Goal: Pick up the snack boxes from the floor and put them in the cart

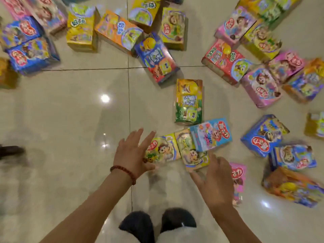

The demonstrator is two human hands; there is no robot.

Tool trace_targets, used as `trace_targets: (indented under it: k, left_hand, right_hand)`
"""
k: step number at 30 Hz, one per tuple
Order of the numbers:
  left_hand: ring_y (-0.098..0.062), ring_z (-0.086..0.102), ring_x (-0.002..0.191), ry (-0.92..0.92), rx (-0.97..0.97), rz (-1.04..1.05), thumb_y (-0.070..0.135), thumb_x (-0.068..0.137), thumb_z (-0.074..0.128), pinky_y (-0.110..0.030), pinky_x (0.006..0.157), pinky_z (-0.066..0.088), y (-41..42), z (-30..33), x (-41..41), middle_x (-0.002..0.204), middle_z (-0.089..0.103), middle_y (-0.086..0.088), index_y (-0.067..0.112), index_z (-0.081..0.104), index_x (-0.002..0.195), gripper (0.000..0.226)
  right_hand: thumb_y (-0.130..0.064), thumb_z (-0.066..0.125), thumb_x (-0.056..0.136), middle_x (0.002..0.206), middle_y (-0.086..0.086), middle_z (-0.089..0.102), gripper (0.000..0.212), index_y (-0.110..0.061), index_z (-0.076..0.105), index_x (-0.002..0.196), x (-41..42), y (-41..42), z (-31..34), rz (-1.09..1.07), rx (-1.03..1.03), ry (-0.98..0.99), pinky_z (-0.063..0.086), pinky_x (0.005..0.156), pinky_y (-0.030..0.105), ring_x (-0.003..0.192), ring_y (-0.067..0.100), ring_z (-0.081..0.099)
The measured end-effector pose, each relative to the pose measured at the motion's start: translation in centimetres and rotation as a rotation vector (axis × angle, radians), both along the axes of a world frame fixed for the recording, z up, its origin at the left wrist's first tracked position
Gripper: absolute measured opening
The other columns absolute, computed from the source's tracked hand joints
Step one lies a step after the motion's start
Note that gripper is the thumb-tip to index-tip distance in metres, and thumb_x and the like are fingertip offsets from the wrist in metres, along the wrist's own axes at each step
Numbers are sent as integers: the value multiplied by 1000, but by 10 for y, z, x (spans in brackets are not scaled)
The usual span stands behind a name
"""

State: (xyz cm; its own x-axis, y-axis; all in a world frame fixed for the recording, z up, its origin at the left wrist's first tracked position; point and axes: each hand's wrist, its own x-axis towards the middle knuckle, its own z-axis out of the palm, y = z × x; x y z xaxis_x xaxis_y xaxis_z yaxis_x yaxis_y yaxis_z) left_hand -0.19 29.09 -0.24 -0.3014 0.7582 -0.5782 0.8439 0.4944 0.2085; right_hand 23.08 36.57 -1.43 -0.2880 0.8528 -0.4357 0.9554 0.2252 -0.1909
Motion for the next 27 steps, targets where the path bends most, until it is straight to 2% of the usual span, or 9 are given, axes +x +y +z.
trace_targets:
  k: [2,4,7,11,16,19,21,24,27]
  left_hand:
    - [-20,23,139,-40,-10,14,65,66,70,-35,109,24,2,-31,-2,153,21,-1,41,0,148,111]
    - [-18,36,126,-71,-56,22,61,63,75,-32,100,35,4,-52,-3,139,36,2,42,2,148,114]
    - [-20,38,114,-135,-122,57,58,55,80,-30,91,41,6,-71,-3,124,40,3,47,6,145,118]
    - [-21,48,104,-203,-120,121,60,49,82,-30,86,45,-3,-79,2,107,46,1,50,15,141,115]
    - [-13,61,91,-360,-40,341,50,55,84,-30,80,51,-38,-70,16,103,60,6,59,12,139,110]
    - [-7,61,89,-442,60,481,44,56,86,-28,78,53,-55,-44,15,102,62,15,67,18,131,104]
    - [-2,61,88,-481,142,596,36,58,87,-24,77,52,-62,-13,12,99,58,25,68,17,124,101]
    - [1,62,88,-499,258,760,31,58,88,-25,78,54,-68,42,2,101,56,30,67,19,122,100]
    - [8,62,88,-562,376,886,49,48,85,-19,71,55,-69,103,-8,96,58,41,72,20,120,100]
  right_hand:
    - [-45,85,60,94,24,56,73,5,56,104,2,-5,-29,-10,7,-39,48,69,42,89,41,55]
    - [-50,85,58,90,24,54,76,6,55,100,1,-4,-52,-38,53,-30,49,67,42,86,41,54]
    - [-61,77,60,91,22,53,81,5,53,100,-5,2,-72,-57,118,-5,49,71,43,86,39,53]
    - [-55,87,50,95,22,55,85,4,50,100,-10,6,-76,-204,62,112,50,75,45,89,39,56]
    - [-34,89,61,100,-8,57,77,-19,37,116,-10,9,-57,-339,-163,407,48,71,30,91,18,62]
    - [-35,80,74,111,-15,55,87,-35,28,144,-13,1,-30,-181,-284,419,50,81,30,96,10,62]
    - [-32,77,78,117,-18,53,90,-45,17,145,-18,-11,-3,-187,-358,470,48,87,26,102,5,59]
    - [-33,76,79,124,-18,56,91,-53,14,142,-28,-22,46,-214,-401,519,51,94,34,108,3,60]
    - [-35,75,79,126,-18,57,90,-57,14,141,-42,-20,104,-176,-408,559,50,93,29,109,-3,57]
